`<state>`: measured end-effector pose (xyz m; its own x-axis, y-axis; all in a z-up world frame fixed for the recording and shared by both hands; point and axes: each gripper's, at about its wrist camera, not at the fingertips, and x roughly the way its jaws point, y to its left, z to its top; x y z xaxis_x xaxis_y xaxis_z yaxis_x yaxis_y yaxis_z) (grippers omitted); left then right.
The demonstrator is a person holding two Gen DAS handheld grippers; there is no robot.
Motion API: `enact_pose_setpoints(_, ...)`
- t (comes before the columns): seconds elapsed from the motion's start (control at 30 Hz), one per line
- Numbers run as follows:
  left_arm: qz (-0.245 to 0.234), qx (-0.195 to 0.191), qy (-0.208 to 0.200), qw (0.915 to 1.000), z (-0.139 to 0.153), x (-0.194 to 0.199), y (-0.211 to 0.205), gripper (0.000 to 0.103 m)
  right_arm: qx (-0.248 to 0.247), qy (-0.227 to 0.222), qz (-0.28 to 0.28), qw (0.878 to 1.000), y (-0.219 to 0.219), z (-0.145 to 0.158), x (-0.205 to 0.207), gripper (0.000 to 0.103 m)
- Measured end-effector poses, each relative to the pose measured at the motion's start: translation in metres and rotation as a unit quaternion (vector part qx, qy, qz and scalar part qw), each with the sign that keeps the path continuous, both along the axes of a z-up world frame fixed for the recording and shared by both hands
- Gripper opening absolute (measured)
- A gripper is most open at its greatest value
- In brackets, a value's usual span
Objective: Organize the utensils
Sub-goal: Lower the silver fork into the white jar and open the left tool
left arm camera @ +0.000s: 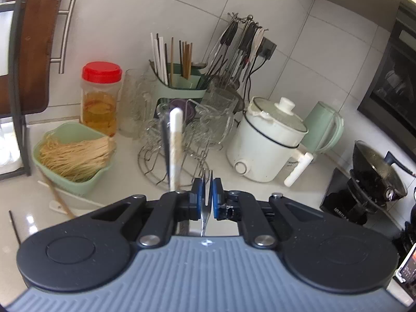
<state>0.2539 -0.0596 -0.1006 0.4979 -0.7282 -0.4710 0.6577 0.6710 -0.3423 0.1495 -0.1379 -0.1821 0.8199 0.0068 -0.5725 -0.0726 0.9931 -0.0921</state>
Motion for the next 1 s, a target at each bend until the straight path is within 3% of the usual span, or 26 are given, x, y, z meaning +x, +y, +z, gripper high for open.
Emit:
enact_pose_setpoints(0.4, 0.014, -0.029, -0.013, 0.9994, 0.003, 0.011, -0.01, 0.009, 0.0, -0.001, 0.0, 1.0, 0.0, -0.002, 0.0, 0.092)
enact_pose_setpoints(0.67, -0.002, -0.002, -0.025, 0.9997, -0.003, 0.008, -0.022, 0.009, 0.002, 0.0, -0.001, 1.0, 0.0, -0.002, 0.001, 0.091)
enact_pose_setpoints(1.0, 0.011, 0.032, -0.017, 0.9993, -0.01, -0.014, 0.003, 0.009, 0.005, 0.001, -0.002, 1.0, -0.001, -0.003, 0.002, 0.091)
